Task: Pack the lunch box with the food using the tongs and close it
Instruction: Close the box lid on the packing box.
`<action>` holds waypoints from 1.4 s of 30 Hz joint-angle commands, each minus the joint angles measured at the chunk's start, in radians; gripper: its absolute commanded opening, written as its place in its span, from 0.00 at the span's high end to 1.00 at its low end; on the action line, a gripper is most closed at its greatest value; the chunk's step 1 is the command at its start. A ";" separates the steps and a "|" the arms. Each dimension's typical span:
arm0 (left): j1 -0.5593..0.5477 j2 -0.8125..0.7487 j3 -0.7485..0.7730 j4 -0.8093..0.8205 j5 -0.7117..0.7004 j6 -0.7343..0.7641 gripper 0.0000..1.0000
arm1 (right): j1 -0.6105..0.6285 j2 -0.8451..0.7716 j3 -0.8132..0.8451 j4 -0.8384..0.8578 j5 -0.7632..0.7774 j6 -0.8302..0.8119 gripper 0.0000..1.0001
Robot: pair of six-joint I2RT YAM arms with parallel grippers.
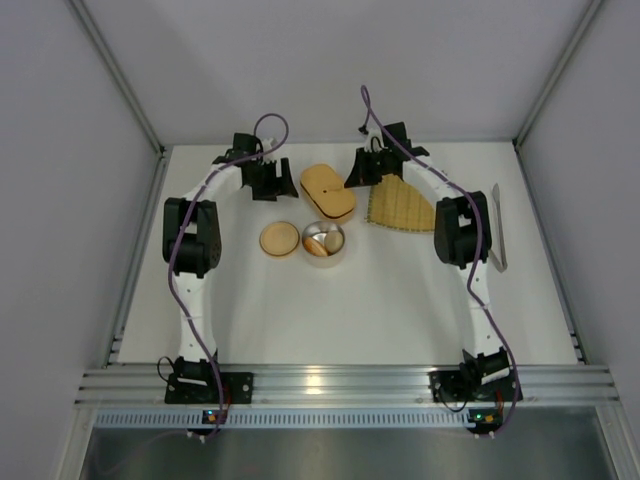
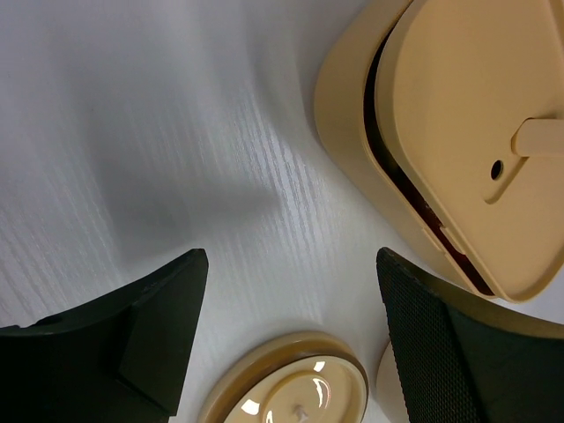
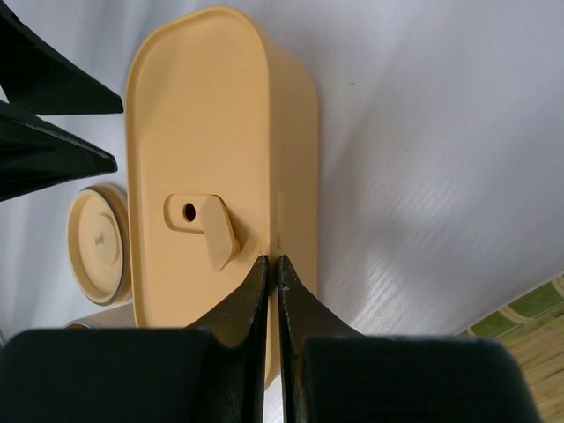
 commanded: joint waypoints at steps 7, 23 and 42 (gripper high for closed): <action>-0.001 -0.056 -0.005 0.051 0.004 -0.013 0.17 | 0.019 0.042 0.031 0.063 0.018 -0.014 1.00; -0.070 -0.138 0.025 0.083 0.051 0.121 0.32 | 0.023 0.009 -0.030 0.046 0.070 -0.053 1.00; -0.168 -0.036 0.132 0.040 -0.002 0.150 0.29 | 0.024 -0.043 -0.112 0.056 0.075 -0.065 1.00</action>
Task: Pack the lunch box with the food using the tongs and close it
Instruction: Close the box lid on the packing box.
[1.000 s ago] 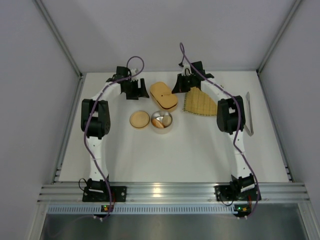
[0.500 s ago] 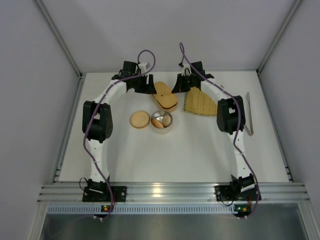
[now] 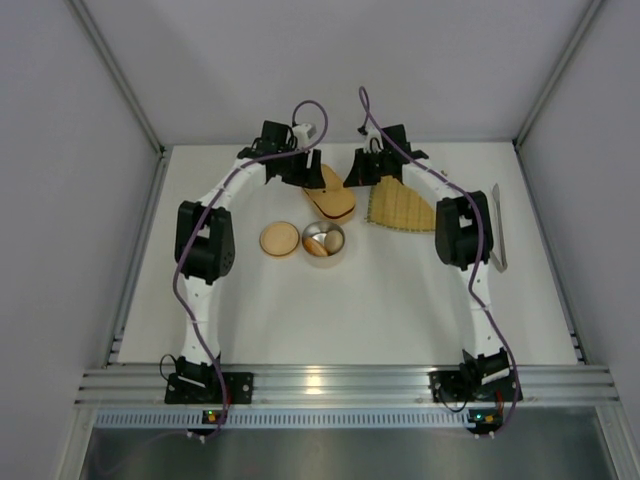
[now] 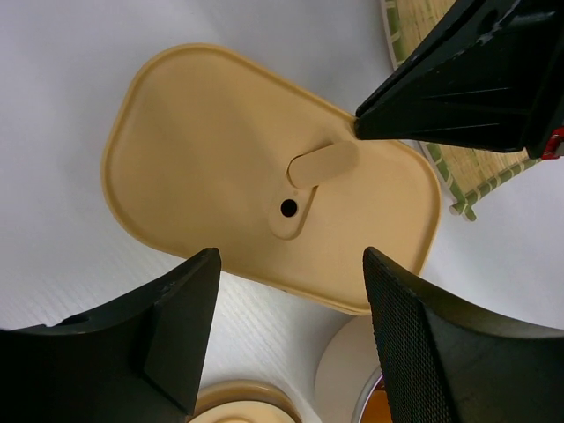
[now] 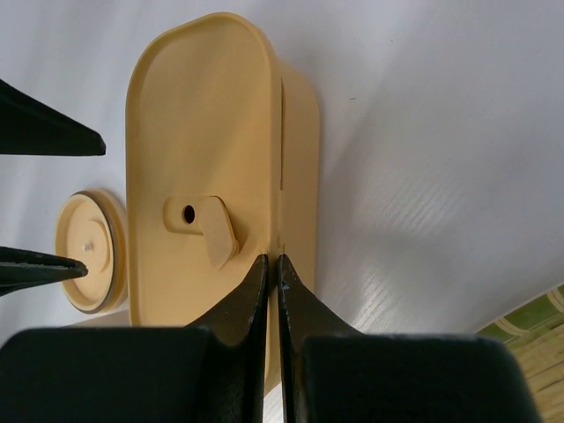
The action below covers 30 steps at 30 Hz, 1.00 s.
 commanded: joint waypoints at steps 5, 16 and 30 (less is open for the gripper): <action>-0.015 0.012 0.038 -0.001 -0.010 0.014 0.30 | 0.016 -0.032 -0.059 -0.044 0.052 -0.052 1.00; -0.038 0.031 0.030 0.029 0.001 0.082 0.29 | 0.020 -0.020 -0.073 -0.047 0.066 -0.056 1.00; -0.055 0.086 0.039 0.023 -0.054 0.160 0.30 | 0.034 -0.005 -0.084 -0.045 0.086 -0.042 1.00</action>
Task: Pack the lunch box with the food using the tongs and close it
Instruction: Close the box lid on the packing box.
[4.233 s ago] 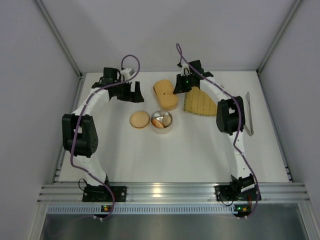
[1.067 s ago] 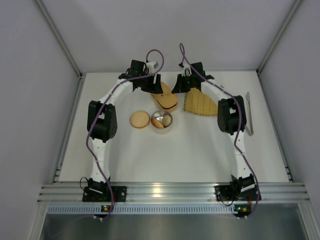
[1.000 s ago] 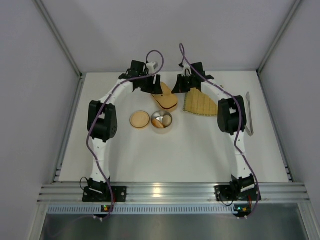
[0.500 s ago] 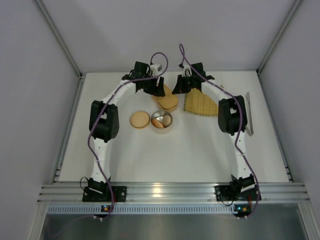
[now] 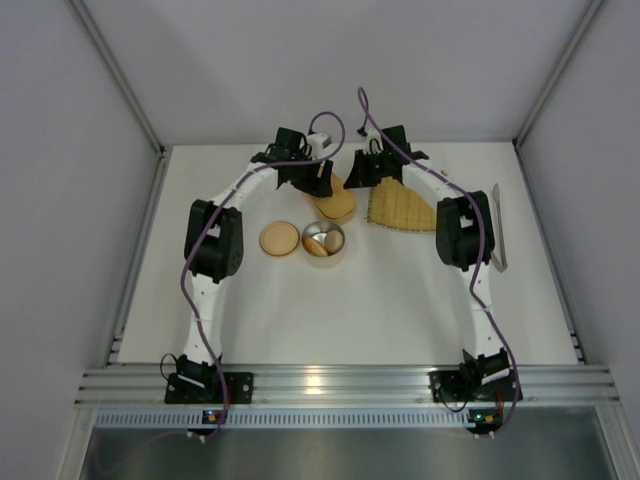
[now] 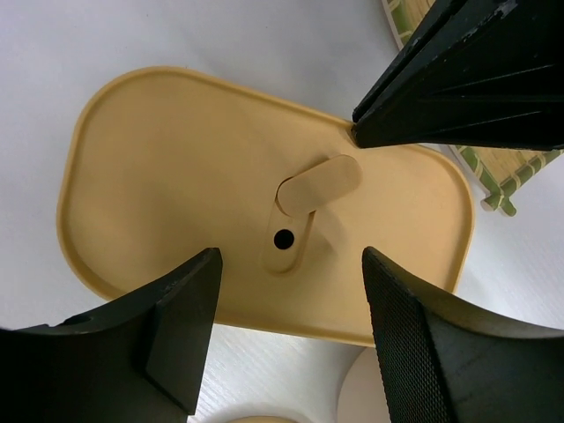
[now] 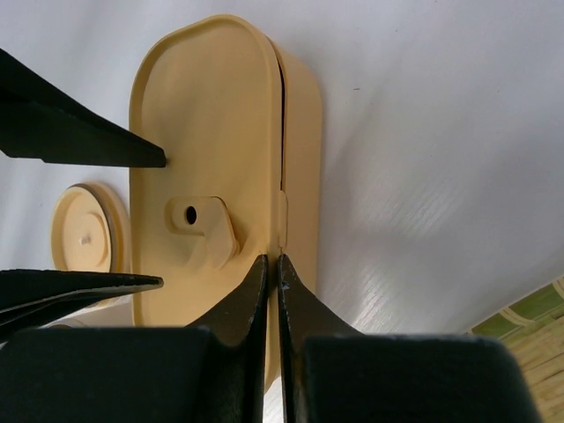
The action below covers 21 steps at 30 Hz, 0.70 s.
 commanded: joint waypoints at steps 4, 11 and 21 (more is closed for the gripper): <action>-0.002 0.036 0.029 0.000 -0.026 0.060 0.30 | 0.033 0.016 -0.060 -0.066 0.080 -0.031 0.93; -0.004 0.055 0.019 -0.018 -0.027 0.089 0.32 | 0.014 -0.032 -0.069 -0.077 0.082 -0.045 0.62; -0.002 0.078 0.006 -0.043 -0.024 0.110 0.36 | 0.000 -0.021 -0.034 -0.135 0.079 -0.082 0.68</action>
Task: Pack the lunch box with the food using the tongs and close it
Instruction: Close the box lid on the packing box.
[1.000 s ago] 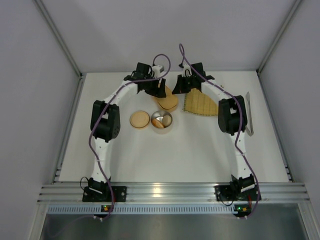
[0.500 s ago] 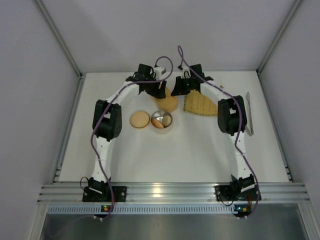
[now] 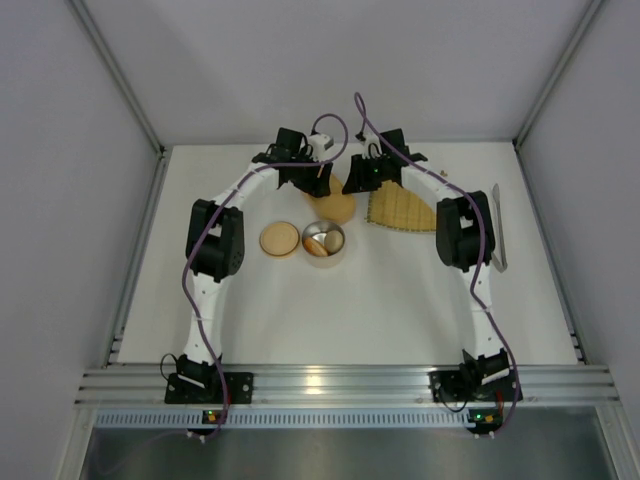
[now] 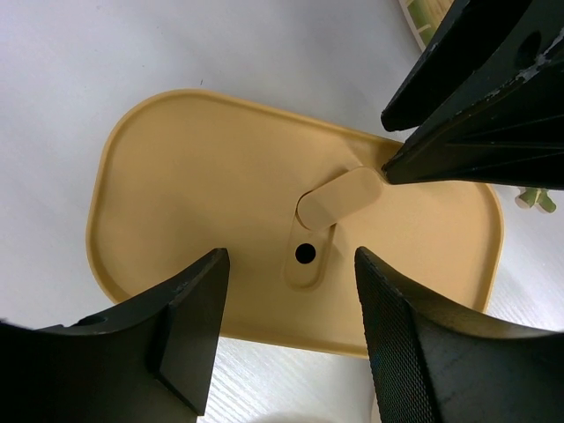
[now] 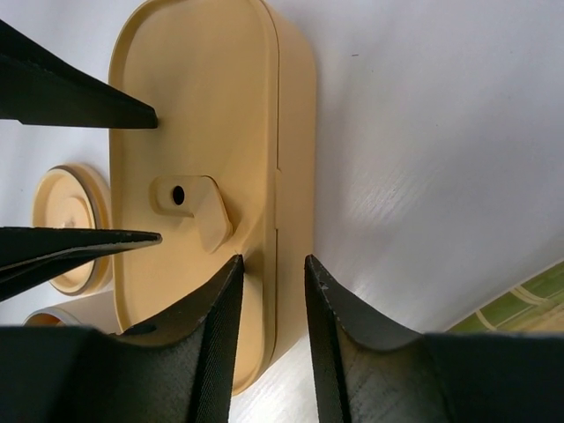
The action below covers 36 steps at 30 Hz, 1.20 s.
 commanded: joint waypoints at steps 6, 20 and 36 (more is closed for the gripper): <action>-0.001 0.070 -0.019 -0.115 -0.026 0.061 0.29 | -0.005 -0.005 -0.044 -0.115 0.058 -0.074 0.63; -0.007 0.001 0.062 -0.328 -0.092 0.088 0.21 | -0.003 -0.019 -0.110 -0.109 0.061 -0.068 0.63; -0.035 0.182 0.190 -0.374 -0.155 0.157 0.22 | 0.001 -0.022 -0.185 -0.102 0.034 -0.055 0.83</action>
